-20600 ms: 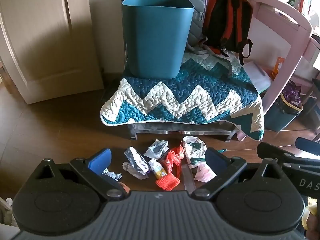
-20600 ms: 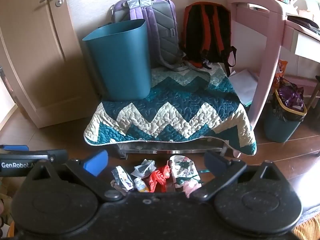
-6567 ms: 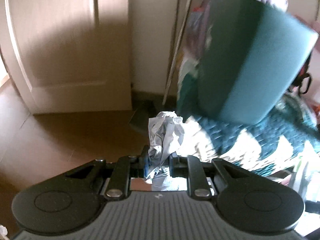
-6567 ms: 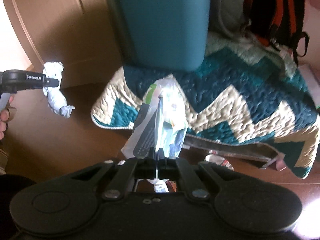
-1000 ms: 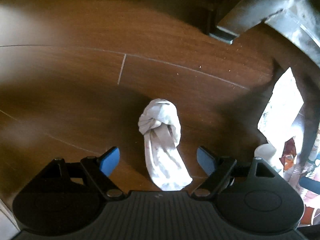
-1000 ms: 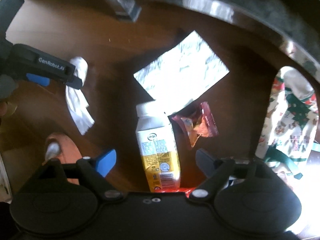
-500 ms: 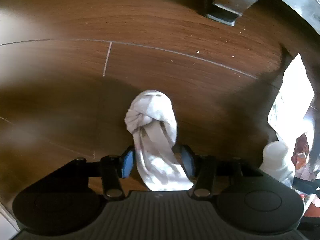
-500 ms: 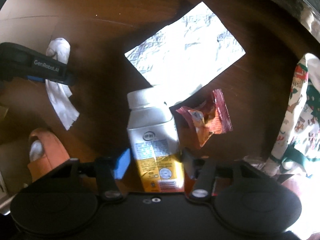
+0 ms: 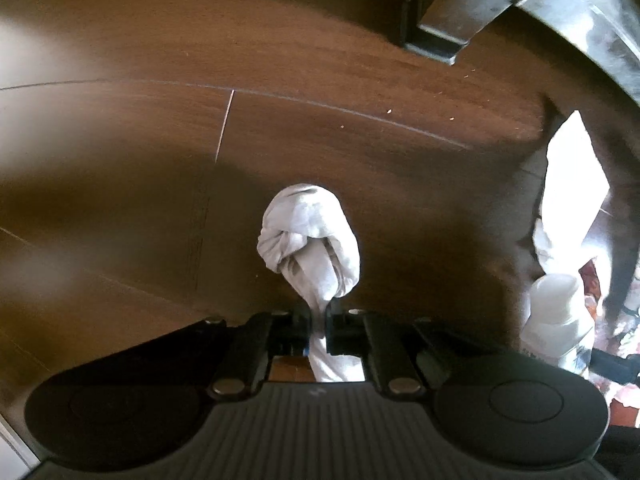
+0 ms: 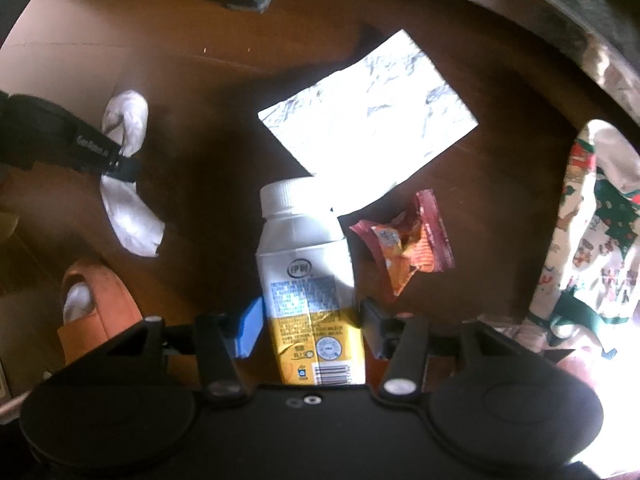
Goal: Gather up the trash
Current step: 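Close left tool on white tissue while right tool grasps white juice bottle, then lift tissue and juice bottle in both tools up over the teal wastebasket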
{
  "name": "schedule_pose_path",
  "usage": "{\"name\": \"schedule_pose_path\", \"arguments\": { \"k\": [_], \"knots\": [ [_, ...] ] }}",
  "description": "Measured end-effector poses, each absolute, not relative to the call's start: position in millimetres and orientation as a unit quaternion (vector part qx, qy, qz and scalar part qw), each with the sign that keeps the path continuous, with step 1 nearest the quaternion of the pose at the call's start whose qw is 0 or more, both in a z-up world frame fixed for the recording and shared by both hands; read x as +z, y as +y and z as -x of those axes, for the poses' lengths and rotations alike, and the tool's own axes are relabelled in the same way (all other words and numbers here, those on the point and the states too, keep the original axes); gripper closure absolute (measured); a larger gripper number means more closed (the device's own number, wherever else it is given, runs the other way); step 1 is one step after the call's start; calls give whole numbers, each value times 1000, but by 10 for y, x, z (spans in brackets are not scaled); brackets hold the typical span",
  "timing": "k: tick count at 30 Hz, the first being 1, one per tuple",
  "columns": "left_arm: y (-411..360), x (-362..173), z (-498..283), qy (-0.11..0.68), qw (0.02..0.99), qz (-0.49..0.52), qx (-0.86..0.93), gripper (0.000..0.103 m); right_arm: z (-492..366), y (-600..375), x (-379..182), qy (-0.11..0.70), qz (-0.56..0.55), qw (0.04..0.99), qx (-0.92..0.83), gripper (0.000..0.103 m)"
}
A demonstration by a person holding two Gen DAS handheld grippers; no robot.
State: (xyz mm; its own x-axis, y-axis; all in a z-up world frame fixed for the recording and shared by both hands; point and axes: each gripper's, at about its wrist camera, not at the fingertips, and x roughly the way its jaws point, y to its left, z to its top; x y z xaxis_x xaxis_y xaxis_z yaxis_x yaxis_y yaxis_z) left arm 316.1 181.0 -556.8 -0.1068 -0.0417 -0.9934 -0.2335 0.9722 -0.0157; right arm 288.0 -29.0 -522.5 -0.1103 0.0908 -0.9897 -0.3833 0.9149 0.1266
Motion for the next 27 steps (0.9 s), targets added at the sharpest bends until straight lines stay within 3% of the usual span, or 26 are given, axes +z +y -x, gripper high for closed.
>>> {"name": "schedule_pose_path", "arguments": {
  "k": [12, 27],
  "knots": [
    [1500, -4635, -3163, 720, 692, 48, -18, 97, -2743, -474, -4459, 684, 69, 704, 181, 52],
    [831, -2580, -2745, 651, 752, 10, -105, 97, -2325, -914, -2780, 614, -5, 773, 161, 52]
  ]
}}
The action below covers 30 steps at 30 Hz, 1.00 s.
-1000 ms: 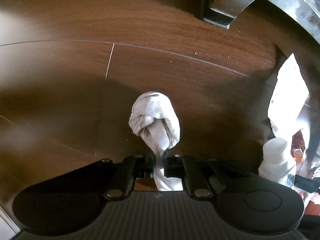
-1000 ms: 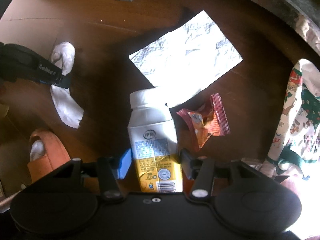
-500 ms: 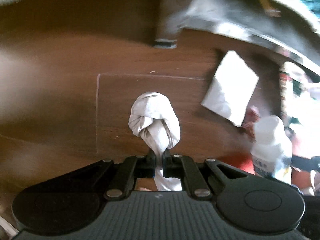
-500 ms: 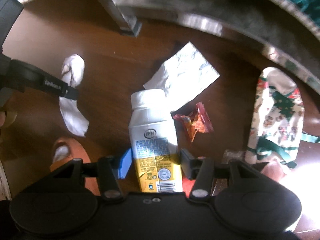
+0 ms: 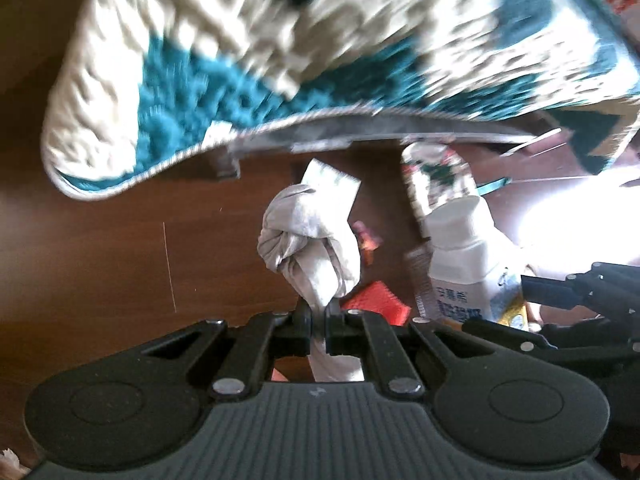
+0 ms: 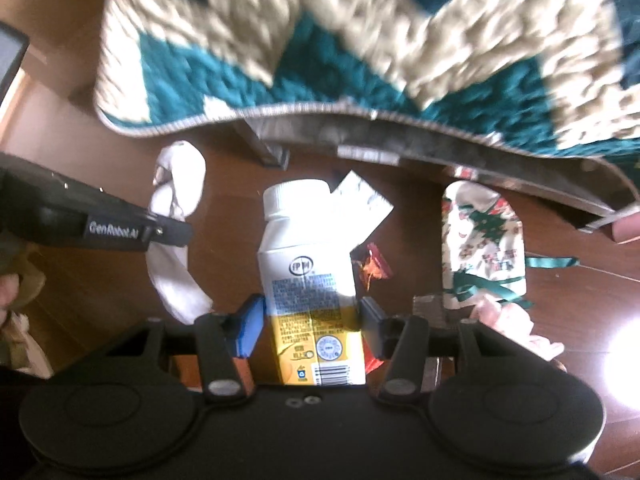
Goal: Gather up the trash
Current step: 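Lift tissue and juice bottle in both tools up over the teal wastebasket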
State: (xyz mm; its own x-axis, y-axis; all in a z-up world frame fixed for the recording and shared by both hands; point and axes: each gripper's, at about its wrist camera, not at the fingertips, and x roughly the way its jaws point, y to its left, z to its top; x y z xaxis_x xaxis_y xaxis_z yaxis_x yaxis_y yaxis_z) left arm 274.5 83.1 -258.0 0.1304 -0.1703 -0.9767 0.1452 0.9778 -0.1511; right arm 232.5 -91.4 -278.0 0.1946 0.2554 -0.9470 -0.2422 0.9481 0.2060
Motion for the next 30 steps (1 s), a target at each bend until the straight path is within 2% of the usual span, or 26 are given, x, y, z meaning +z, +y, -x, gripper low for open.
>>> {"name": "schedule_pose_path", "arguments": {
  "k": [7, 18, 30],
  "knots": [
    [615, -1646, -2362, 583, 805, 10, -106, 97, -1925, -1154, -1895, 554, -36, 815, 168, 52],
    [448, -492, -1914, 473, 875, 15, -102, 97, -1451, -1512, -773, 437, -68, 881, 170, 53],
    [398, 804, -2092, 345, 933, 48, -88, 97, -1581, -1704, 410, 294, -79, 937, 172, 54]
  ]
}}
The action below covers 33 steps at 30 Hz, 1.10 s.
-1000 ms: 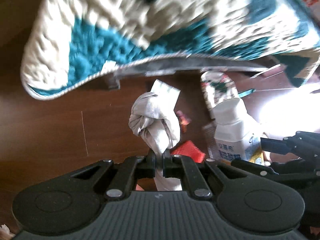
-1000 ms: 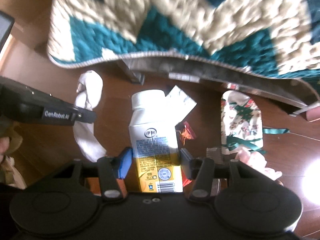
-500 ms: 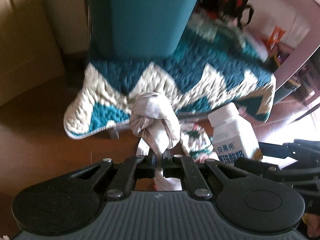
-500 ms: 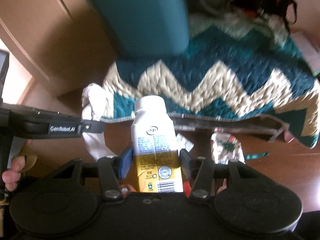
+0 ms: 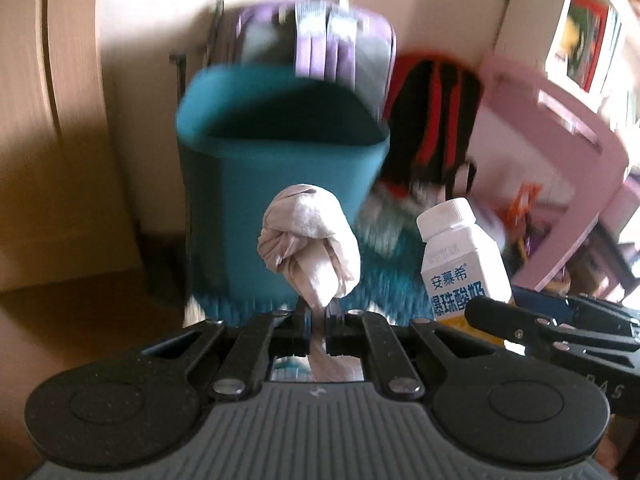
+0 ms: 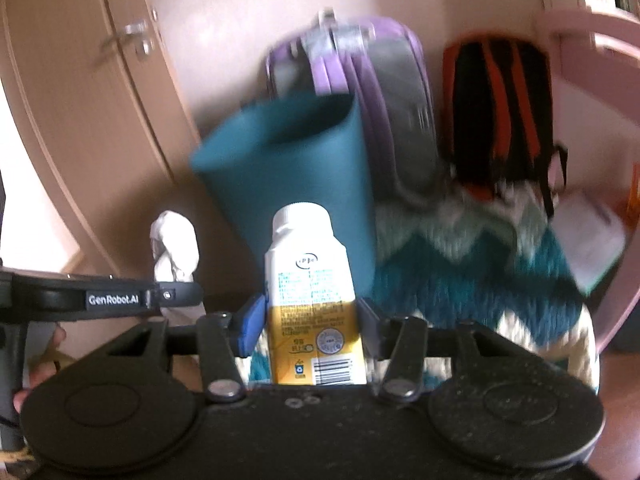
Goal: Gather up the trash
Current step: 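Lift tissue and juice bottle in both tools up over the teal wastebasket, then open both tools to drop tissue and bottle into the wastebasket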
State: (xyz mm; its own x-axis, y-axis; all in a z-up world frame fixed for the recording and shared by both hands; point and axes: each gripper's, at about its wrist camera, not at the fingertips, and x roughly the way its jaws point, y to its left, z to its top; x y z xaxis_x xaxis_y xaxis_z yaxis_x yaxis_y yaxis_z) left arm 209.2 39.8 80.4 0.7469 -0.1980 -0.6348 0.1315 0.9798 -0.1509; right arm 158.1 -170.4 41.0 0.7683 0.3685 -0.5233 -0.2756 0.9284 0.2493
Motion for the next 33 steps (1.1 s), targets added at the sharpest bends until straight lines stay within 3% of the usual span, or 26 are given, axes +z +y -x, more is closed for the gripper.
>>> {"name": "schedule_pose_path", "arguments": {
  "k": [8, 14, 33],
  "knots": [
    [416, 1551, -2625, 274, 959, 44, -63, 97, -2166, -1564, 1177, 214, -70, 959, 172, 54],
    [502, 1709, -3175, 255, 966, 29, -25, 97, -2711, -1423, 1437, 195, -55, 964, 170, 53],
    [562, 817, -4288, 359, 933, -3, -13, 97, -3784, -915, 841, 272, 12, 945, 179, 53]
  ]
}}
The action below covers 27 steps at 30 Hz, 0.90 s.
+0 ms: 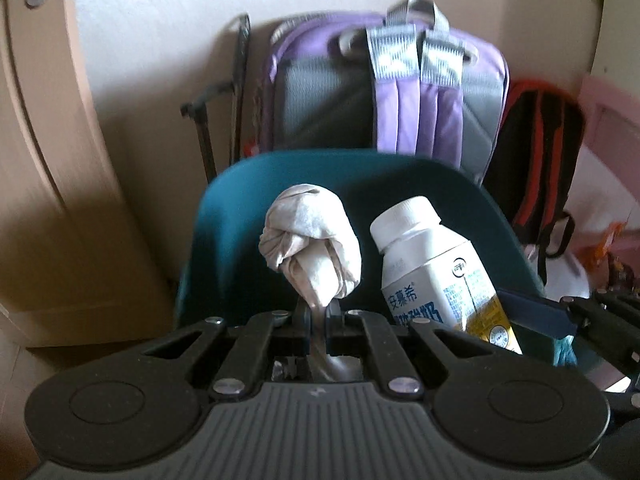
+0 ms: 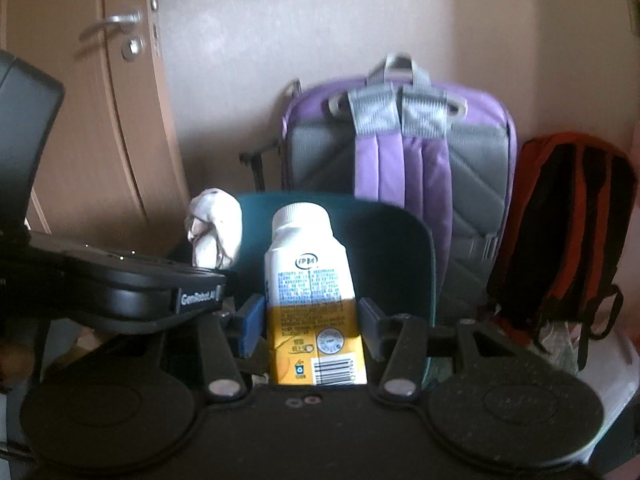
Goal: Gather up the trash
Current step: 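Open both tools to drop tissue and bottle into the wastebasket, then lower both tools back down to the trash on the floor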
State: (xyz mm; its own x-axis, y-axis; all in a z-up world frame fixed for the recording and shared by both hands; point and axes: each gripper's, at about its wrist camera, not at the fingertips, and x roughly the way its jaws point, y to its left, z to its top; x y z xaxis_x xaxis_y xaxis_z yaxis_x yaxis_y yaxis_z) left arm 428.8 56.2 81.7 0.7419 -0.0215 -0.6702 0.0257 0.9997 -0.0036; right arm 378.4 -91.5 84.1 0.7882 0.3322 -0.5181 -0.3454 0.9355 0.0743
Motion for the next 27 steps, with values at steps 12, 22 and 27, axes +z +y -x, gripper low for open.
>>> {"name": "schedule_pose_path", "arguments": {
  "k": [12, 22, 27],
  "knots": [
    [632, 654, -4425, 392, 919, 39, -14, 68, -3845, -932, 661, 302, 32, 937, 173, 45],
    [633, 923, -4099, 374, 925, 62, -21, 47, -3659, -1113, 814, 296, -3, 940, 170, 39],
    [569, 1105, -3752, 362, 930, 60, -21, 46, -3357, -1203, 976, 285, -1, 943, 172, 32]
  ]
}}
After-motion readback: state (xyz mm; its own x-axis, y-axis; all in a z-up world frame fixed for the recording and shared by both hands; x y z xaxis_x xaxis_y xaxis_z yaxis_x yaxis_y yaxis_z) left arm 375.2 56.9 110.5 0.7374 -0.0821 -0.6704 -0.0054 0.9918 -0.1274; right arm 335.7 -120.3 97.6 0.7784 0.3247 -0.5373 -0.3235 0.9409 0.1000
